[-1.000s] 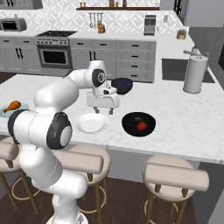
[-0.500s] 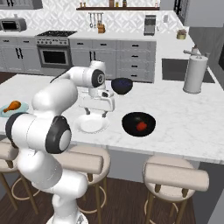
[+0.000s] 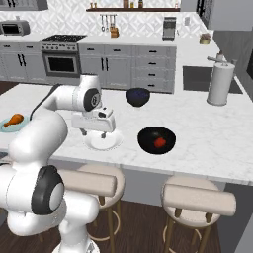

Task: Pick the chicken drumstick and bell pepper from their plates and place them in the bowl. Then put the bowl in the fridge.

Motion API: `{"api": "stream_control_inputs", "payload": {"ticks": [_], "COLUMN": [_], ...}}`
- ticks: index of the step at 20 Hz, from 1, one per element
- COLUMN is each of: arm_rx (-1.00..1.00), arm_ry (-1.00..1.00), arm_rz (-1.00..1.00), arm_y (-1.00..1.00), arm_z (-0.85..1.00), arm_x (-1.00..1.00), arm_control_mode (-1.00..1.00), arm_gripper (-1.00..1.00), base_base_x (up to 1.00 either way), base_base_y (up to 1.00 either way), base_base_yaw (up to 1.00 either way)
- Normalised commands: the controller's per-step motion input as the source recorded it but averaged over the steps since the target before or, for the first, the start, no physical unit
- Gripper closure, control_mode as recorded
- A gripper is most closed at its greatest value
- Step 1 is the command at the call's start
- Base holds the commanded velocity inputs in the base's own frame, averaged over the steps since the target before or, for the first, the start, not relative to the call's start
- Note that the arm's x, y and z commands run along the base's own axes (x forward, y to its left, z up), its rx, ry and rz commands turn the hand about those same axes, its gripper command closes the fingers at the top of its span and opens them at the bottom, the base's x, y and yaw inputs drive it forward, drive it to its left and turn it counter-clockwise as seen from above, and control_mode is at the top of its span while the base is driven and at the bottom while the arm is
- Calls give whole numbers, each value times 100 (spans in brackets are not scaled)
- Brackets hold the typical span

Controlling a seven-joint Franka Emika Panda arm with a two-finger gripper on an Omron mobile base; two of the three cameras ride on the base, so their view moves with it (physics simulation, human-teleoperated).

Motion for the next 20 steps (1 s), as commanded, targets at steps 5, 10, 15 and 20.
{"api": "stream_control_inputs", "payload": {"ticks": [5,10,15,20], "arm_rx": [-2,0,0,0], "arm_ry": [-1,0,0,0], "arm_rz": [-3,0,0,0], "arm_y": [0,0,0,0], "arm_z": [0,-4,0,0], "arm_x": [-20,0,0,0], "arm_control_mode": [-100,-100,100,100], "arm_gripper": [-100,-100,-100,-100], "base_base_x": [0,0,-33,-19], "base_base_y": [0,0,49,100], "base_base_yaw": [0,0,0,0]}}
